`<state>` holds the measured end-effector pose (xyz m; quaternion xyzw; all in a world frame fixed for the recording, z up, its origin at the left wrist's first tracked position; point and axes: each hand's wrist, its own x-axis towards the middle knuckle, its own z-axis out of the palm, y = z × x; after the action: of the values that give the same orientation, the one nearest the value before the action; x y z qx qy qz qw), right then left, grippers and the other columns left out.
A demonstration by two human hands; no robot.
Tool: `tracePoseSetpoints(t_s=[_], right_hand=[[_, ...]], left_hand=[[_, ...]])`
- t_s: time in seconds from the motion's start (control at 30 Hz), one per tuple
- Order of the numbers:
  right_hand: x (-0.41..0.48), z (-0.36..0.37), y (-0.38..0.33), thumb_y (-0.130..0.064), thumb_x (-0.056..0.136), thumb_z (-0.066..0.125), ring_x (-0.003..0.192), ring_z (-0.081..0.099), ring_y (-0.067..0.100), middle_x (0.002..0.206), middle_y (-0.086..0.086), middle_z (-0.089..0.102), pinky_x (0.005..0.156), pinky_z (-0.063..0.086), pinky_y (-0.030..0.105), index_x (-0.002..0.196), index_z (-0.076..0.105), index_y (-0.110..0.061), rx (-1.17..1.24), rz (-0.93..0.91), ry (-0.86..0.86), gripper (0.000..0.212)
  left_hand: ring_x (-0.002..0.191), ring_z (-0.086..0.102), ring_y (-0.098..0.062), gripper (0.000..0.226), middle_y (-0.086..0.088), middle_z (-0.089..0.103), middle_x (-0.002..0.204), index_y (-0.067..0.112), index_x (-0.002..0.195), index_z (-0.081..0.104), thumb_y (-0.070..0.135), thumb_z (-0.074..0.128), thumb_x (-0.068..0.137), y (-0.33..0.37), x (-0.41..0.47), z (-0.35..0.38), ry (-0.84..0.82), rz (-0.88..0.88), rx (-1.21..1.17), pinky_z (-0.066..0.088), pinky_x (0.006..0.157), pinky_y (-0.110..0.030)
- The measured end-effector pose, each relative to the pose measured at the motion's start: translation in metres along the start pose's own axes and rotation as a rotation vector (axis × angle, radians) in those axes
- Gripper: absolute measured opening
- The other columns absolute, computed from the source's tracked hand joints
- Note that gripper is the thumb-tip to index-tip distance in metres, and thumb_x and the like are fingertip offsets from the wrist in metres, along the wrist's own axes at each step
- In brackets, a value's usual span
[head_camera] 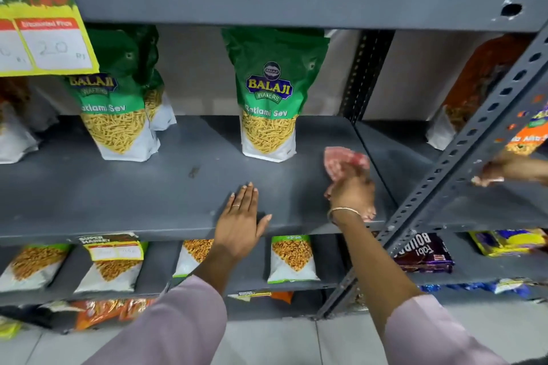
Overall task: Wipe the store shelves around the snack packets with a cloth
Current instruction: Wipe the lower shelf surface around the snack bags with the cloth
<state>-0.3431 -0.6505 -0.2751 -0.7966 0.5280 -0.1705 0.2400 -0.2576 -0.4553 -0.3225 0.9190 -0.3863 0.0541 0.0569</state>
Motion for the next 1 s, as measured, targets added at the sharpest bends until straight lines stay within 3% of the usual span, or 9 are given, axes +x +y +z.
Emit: tracePoseSetpoints(t_s=[0.1, 0.23, 0.3, 0.4, 0.47, 0.53, 0.6, 0.7, 1.0], right_hand=[[0.01, -0.01, 0.024, -0.028, 0.087, 0.061, 0.137, 0.03, 0.044, 0.155, 0.027, 0.018, 0.112, 0.031, 0.05, 0.148, 0.02, -0.008, -0.104, 0.15, -0.011, 0.076], [0.032, -0.002, 0.013, -0.037, 0.092, 0.052, 0.146, 0.0, 0.043, 0.159, 0.023, -0.008, 0.119, 0.01, 0.05, 0.152, -0.001, -0.014, -0.14, 0.183, -0.116, 0.083], [0.049, 0.003, 0.007, -0.038, 0.094, 0.045, 0.146, -0.002, 0.043, 0.159, 0.022, -0.008, 0.12, 0.004, 0.049, 0.152, 0.0, -0.014, -0.183, 0.157, -0.127, 0.076], [0.07, 0.015, 0.001, -0.034, 0.095, 0.042, 0.145, 0.004, 0.045, 0.158, 0.026, 0.001, 0.12, 0.006, 0.05, 0.152, 0.01, -0.012, -0.2, 0.078, -0.097, 0.069], [0.082, 0.024, -0.006, -0.033, 0.094, 0.045, 0.145, 0.007, 0.046, 0.157, 0.028, 0.004, 0.119, 0.008, 0.05, 0.151, 0.014, -0.01, -0.187, 0.04, -0.056, 0.069], [0.095, 0.032, -0.015, -0.034, 0.095, 0.042, 0.146, 0.003, 0.044, 0.158, 0.027, -0.001, 0.12, 0.006, 0.049, 0.152, 0.008, -0.012, -0.196, 0.032, -0.097, 0.07], [0.104, 0.037, -0.025, -0.036, 0.096, 0.04, 0.147, -0.002, 0.041, 0.159, 0.022, -0.009, 0.121, 0.002, 0.048, 0.152, 0.0, -0.014, -0.21, 0.015, -0.16, 0.072], [0.113, 0.043, -0.035, -0.038, 0.095, 0.041, 0.148, -0.003, 0.036, 0.16, 0.017, -0.012, 0.121, 0.001, 0.049, 0.152, -0.001, -0.014, -0.195, -0.012, -0.164, 0.075], [0.15, 0.056, -0.041, -0.049, 0.093, 0.036, 0.149, -0.004, 0.031, 0.161, 0.012, -0.011, 0.121, 0.002, 0.043, 0.152, -0.002, -0.016, -0.247, -0.098, -0.138, 0.077]], left_hand=[[0.115, 0.057, -0.029, 0.085, -0.018, 0.06, 0.125, -0.003, 0.119, 0.059, 0.05, -0.002, 0.096, -0.001, 0.002, 0.002, -0.044, 0.006, -0.019, 0.043, 0.095, -0.048], [0.116, 0.057, -0.029, 0.084, -0.018, 0.059, 0.126, -0.002, 0.12, 0.059, 0.051, -0.002, 0.096, -0.002, 0.0, 0.003, -0.028, 0.033, -0.063, 0.037, 0.103, -0.039], [0.119, 0.054, -0.03, 0.082, -0.018, 0.056, 0.129, -0.003, 0.123, 0.056, 0.051, -0.001, 0.097, -0.003, 0.001, 0.002, -0.021, 0.04, -0.055, 0.025, 0.108, -0.037], [0.121, 0.052, -0.029, 0.083, -0.018, 0.054, 0.132, -0.002, 0.125, 0.055, 0.051, -0.002, 0.096, -0.004, 0.003, 0.005, -0.032, 0.032, -0.068, 0.027, 0.11, -0.038], [0.12, 0.053, -0.031, 0.082, -0.018, 0.054, 0.131, -0.002, 0.124, 0.055, 0.051, -0.001, 0.096, -0.004, 0.005, 0.007, -0.007, 0.017, -0.081, 0.017, 0.11, -0.035], [0.117, 0.055, -0.031, 0.08, -0.019, 0.056, 0.129, -0.002, 0.121, 0.057, 0.05, 0.001, 0.097, -0.004, 0.004, 0.008, 0.018, 0.003, -0.09, 0.011, 0.109, -0.032], [0.114, 0.058, -0.029, 0.074, -0.017, 0.059, 0.126, -0.001, 0.119, 0.059, 0.048, 0.009, 0.097, -0.004, 0.0, 0.009, 0.054, 0.008, -0.089, 0.024, 0.11, -0.034], [0.112, 0.06, -0.027, 0.066, -0.015, 0.061, 0.124, 0.0, 0.119, 0.06, 0.048, 0.025, 0.09, -0.004, 0.0, 0.008, 0.079, 0.018, -0.069, 0.045, 0.094, -0.044], [0.119, 0.054, -0.025, 0.063, -0.014, 0.056, 0.131, 0.002, 0.124, 0.056, 0.046, 0.029, 0.088, -0.002, 0.002, 0.01, 0.135, 0.009, -0.036, 0.036, 0.105, -0.036]])
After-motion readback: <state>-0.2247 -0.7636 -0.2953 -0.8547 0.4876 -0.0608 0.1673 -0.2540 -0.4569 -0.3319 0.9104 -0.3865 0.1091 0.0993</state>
